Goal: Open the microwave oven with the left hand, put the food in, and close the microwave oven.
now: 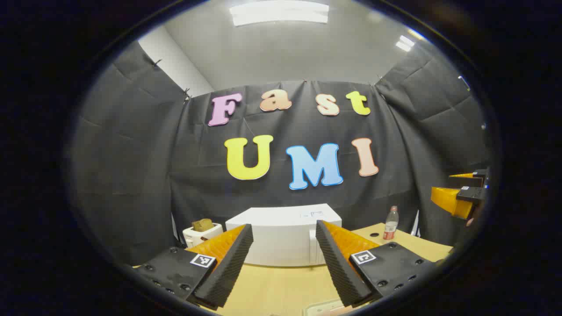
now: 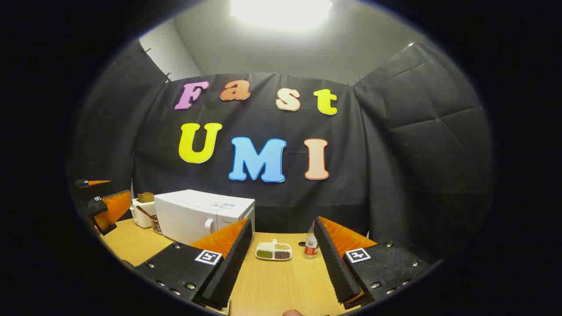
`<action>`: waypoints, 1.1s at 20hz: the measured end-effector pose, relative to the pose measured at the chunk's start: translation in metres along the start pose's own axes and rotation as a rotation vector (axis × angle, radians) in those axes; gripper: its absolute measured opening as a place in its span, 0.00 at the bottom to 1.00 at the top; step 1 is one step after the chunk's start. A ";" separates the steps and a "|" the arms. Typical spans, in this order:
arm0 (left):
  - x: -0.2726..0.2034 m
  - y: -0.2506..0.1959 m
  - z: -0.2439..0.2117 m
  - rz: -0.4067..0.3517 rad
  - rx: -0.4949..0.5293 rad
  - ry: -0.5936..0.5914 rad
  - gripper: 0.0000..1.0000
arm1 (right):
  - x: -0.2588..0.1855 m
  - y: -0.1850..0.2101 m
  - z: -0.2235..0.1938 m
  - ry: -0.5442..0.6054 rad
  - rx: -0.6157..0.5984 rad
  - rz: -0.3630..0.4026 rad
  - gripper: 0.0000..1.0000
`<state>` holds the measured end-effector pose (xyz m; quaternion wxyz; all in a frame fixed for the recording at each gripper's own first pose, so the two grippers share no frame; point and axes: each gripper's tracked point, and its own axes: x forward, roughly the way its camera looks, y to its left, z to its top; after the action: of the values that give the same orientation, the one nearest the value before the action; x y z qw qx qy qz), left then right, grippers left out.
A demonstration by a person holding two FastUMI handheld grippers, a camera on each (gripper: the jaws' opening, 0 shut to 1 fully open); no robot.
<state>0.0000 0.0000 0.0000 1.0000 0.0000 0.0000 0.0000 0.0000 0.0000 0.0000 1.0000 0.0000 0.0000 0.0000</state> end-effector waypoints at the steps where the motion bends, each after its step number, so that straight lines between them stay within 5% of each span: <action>1: 0.001 -0.002 0.002 0.000 -0.001 -0.002 0.99 | 0.000 0.000 0.000 0.004 0.002 0.002 0.87; 14: 0.008 -0.045 -0.005 0.013 -0.025 0.000 0.99 | 0.001 -0.026 -0.010 -0.007 0.008 0.057 0.87; 22: 0.070 -0.047 -0.014 0.008 0.006 -0.020 0.99 | 0.005 -0.022 -0.015 -0.002 0.022 0.081 0.87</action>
<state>0.0703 -0.0471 -0.0137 0.9999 0.0032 -0.0098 0.0041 0.0050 -0.0221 -0.0155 0.9991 0.0108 -0.0012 0.0406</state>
